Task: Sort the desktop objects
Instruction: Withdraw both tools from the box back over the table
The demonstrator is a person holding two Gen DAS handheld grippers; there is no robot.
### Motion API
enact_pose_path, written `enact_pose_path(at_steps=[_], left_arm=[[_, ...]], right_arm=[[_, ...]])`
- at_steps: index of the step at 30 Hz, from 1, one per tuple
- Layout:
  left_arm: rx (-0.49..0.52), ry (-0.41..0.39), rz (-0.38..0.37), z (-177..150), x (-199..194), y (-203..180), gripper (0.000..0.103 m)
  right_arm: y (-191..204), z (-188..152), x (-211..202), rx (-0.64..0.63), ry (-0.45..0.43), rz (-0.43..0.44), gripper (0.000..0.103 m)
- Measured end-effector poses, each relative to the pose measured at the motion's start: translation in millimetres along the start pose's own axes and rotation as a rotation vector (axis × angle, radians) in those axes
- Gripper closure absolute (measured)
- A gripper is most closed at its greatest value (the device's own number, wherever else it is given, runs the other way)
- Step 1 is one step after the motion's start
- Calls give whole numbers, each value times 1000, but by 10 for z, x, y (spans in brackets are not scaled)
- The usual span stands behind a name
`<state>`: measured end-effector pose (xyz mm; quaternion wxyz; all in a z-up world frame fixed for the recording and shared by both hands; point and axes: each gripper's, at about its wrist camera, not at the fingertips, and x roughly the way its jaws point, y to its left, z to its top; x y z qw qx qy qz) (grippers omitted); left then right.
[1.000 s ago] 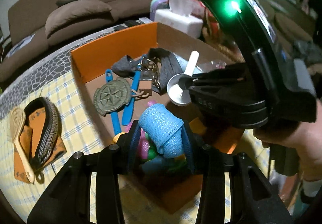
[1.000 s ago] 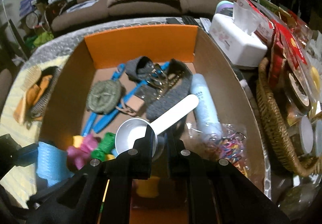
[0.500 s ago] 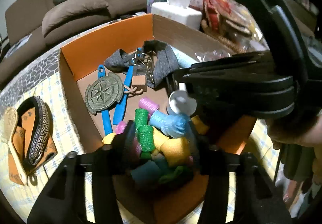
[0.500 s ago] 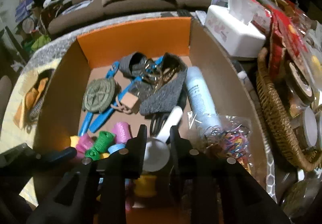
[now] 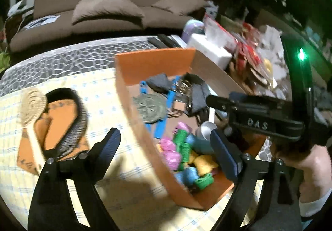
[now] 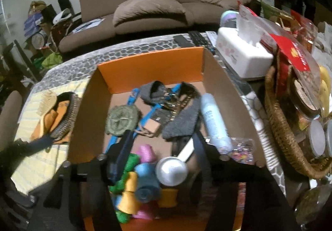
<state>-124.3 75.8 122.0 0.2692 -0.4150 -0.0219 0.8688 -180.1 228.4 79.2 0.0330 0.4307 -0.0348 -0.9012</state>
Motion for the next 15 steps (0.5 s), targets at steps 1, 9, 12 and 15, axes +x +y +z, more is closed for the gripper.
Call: enact_pose_path(at_steps=[1,9,12,15], left_arm=[[-15,-7,9,12,-55,80,15],[-95,-13,53,-35,-372,624,0],[-104,-4,82,-96,-478,795,0],[-107,1,121,-169,-569,930,0]], right_arm=[[40,5,-2,-5,-2,6,33],[576,81,-52,-72,-34,77,23],[816,126,-56,-94,-46,107,18],[1024,162,-51,-99,-56,137,12]])
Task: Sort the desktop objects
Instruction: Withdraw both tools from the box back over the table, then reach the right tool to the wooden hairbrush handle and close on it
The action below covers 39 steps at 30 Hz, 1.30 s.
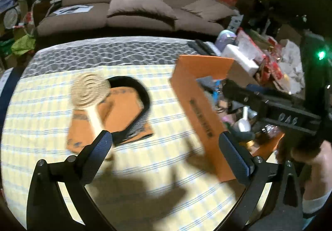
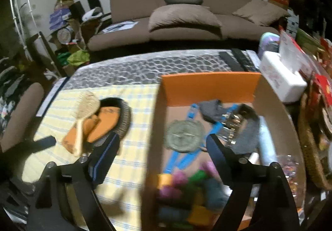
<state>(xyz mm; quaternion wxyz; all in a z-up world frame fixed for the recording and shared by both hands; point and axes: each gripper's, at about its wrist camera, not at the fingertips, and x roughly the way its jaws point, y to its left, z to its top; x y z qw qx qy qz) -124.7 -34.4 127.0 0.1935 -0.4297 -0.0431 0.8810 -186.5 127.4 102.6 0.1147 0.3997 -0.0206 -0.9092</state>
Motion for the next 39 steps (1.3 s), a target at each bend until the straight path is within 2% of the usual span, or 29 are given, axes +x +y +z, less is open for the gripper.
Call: enact_pose_path(at_steps=[3,12,18,26,29,31,34,39], left_arm=[[-44,-16,35,-42,-112,266,0],[-155,-51,119,-103,-246,934,0],[-222,-51,136,-116,-221,1248,0],[-334,-6,144,-197,-62,1663,0],[-384,6,126,-223,-22,1802,0],[-394,7,140,-238,-19,1853,0],[-396,15,156,-248,-15,1910,0],[-389,30,187,-254,5,1958,0]], right_arm=[[222,31,29,-16,-16,24,1],[800,20,304,-111,21,29,0],[1010,-42,483,-123,49,46,0],[1353,-153,781,-150,99,89,1],[1469,-198,909,-157,102,102,1],[1531,-226,973,-160,101,110,1],[1637,-264,1069,-176,99,115,5],[1717,-322,1247,-179,94,101,25]])
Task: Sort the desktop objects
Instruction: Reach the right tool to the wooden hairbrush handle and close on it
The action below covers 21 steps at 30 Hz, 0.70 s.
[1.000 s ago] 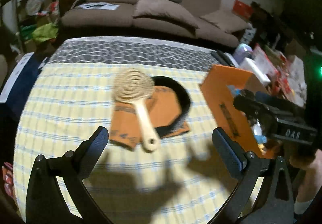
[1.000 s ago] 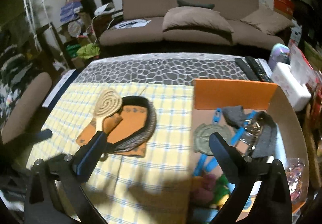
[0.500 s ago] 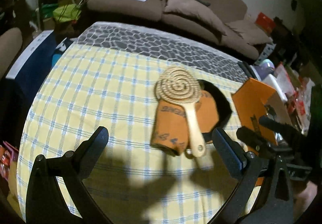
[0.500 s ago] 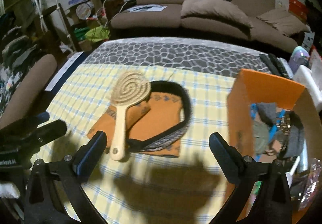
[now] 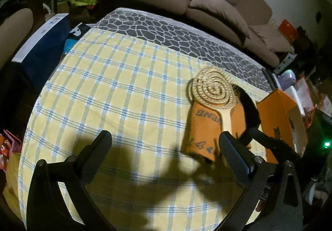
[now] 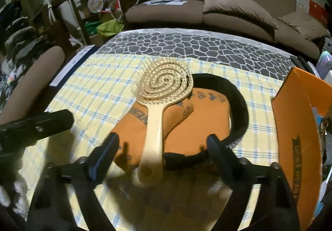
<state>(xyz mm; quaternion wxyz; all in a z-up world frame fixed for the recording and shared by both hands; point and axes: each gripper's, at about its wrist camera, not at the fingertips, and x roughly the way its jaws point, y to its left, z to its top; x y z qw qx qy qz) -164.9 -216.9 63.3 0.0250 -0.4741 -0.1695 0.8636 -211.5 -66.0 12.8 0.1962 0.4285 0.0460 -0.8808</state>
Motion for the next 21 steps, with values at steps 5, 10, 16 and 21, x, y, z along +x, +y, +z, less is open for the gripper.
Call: enact_pose_path(at_steps=[5,10,16,21], left_arm=[[7,7,16,19,25,7,0],[4,16,6,23,32,6,0],[3,31,-8,18,57,5,0],[-19,51,-41,5,89,32,0]], right_arm=[[70,-26,148,-22,-6,-39,41],[139,-81,274,-56,10,-62,41],[179,-110,305,-84,13,-37,70],[275,-110,273,-116,10,-26,81]])
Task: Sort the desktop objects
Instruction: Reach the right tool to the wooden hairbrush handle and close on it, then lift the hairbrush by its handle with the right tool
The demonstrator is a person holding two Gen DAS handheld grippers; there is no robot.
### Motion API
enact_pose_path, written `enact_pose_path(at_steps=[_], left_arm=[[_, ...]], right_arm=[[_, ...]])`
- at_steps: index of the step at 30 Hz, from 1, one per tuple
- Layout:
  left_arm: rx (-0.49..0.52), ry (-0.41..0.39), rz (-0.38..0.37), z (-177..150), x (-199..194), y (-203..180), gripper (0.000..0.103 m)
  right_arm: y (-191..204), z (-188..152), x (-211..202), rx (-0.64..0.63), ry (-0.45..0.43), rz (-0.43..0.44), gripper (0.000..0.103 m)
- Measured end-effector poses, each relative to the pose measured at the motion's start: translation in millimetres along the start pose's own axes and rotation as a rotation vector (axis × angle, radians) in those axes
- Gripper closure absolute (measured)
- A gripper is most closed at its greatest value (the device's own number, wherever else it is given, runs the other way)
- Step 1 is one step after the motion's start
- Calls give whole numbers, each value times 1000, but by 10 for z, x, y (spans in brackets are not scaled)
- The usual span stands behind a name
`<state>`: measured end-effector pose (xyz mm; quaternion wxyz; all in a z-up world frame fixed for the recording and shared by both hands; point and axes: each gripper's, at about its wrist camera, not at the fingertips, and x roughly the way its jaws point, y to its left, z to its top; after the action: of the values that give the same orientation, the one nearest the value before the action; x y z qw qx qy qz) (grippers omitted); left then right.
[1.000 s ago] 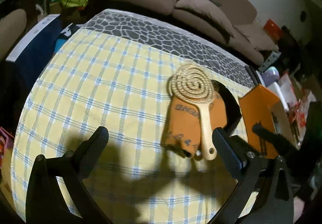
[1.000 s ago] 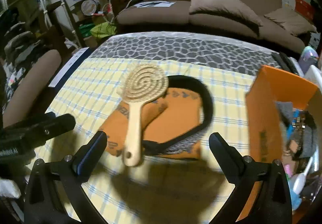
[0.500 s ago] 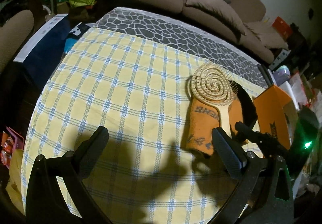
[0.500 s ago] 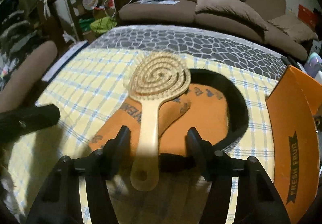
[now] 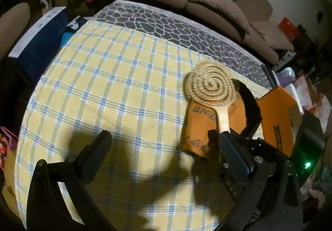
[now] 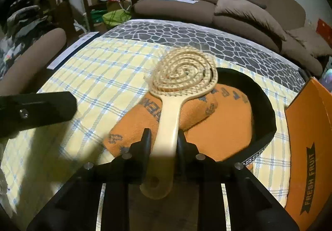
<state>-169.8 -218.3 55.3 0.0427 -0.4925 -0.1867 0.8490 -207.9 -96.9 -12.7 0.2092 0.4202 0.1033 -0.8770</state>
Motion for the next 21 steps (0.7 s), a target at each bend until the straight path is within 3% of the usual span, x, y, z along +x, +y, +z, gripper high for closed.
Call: enact_pose_path(at_steps=[6,17,21], left_arm=[[-36,29,-49,-26,72,12,0],[-190,110,-280,-104,294,-5,2],[-260,141,-335,-134,420,9,8]], right_arm=[[-164,9,-75,100,-6,101,84],[-269,47,-319,213,-6,269,89],[-238,31,-401,203,9,299,90]])
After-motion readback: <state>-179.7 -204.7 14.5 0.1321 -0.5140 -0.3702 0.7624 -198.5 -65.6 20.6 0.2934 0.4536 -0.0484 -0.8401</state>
